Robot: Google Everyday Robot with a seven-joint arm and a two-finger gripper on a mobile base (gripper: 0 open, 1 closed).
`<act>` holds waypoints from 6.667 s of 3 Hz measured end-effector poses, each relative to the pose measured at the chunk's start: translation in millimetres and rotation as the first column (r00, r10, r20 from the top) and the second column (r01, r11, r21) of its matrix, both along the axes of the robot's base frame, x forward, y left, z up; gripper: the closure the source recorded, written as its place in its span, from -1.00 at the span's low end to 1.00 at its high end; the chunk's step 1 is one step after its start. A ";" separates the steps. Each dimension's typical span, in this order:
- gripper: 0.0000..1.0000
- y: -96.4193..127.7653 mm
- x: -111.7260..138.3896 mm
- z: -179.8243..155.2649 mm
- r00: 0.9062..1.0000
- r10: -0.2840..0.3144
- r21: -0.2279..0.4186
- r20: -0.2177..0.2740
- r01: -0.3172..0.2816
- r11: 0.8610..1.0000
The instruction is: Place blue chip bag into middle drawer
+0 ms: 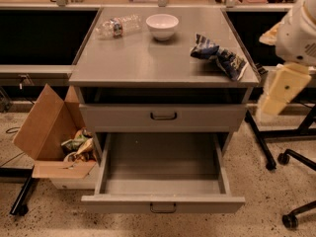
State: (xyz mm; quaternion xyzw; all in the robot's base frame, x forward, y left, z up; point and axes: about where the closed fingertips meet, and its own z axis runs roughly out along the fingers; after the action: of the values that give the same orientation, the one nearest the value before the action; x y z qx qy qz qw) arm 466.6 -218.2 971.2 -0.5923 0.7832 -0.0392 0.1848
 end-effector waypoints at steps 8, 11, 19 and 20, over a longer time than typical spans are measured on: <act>-0.18 15.0 255.9 -85.4 0.977 -0.072 0.300 0.200 0.009 0.954; 1.00 38.9 221.3 -52.6 0.963 0.009 0.351 0.271 -0.108 0.930; 1.00 61.6 75.7 -249.7 0.952 0.307 0.241 -0.004 -0.297 0.924; 1.00 69.4 71.7 -316.7 0.949 0.315 0.296 -0.010 -0.298 0.907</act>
Offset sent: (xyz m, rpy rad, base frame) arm 0.1641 -0.0240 -0.0627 0.1974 -0.1814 -0.1290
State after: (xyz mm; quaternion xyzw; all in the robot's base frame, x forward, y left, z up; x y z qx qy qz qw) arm 538.4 -148.8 654.5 -0.6750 0.6827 0.1229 0.2514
